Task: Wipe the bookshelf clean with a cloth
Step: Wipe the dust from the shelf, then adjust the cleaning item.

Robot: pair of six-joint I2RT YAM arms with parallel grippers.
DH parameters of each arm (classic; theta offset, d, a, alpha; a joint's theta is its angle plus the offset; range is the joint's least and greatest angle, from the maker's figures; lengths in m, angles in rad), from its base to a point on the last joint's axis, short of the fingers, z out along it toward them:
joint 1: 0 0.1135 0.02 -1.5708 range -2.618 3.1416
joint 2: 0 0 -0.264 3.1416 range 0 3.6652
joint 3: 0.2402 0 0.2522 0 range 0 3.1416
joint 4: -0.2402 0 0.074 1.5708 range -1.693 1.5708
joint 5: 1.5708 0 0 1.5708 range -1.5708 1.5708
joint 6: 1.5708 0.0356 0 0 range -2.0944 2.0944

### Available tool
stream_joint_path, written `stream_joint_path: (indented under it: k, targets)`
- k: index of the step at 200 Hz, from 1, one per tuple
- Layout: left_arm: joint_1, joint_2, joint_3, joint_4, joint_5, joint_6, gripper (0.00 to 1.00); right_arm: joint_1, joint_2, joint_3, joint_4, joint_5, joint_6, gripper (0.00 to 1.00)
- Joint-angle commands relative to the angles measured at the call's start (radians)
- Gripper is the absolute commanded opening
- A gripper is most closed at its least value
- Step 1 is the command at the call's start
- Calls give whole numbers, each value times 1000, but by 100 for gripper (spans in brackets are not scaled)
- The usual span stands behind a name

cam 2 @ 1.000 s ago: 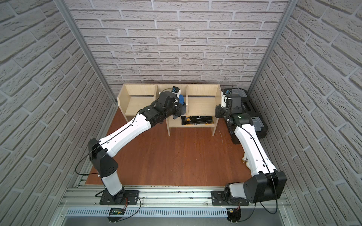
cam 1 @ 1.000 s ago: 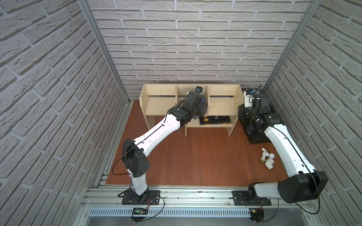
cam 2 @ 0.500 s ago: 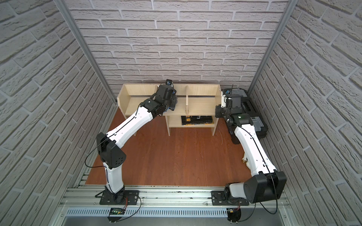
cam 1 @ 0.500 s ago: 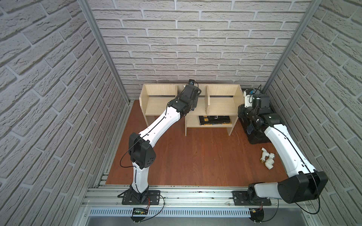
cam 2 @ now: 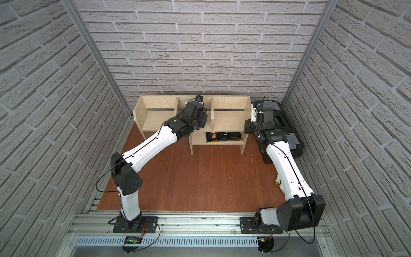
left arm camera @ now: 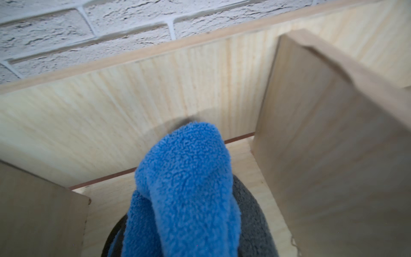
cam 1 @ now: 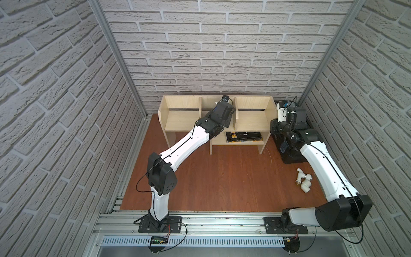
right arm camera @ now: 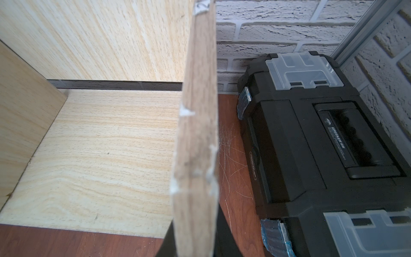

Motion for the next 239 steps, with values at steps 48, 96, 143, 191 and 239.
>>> stream_joint_path:
  k: [48,96,143,191,239]
  targets:
    - [37,-85,-106,89,74,-67,0,37,-21,-13,-27,-285,88,30]
    - [25,-235,-130,112,77,-81,0,37,-100,-19,-79,-5,105,84]
    - [12,-523,-380,343,376,-201,0,40,-325,-69,-78,14,148,91]
    - [14,-947,-935,985,731,-385,0,290,-526,-177,-3,-124,223,93]
    - [-44,-1082,-1317,1645,1030,-658,0,659,-569,-588,920,-526,608,95]
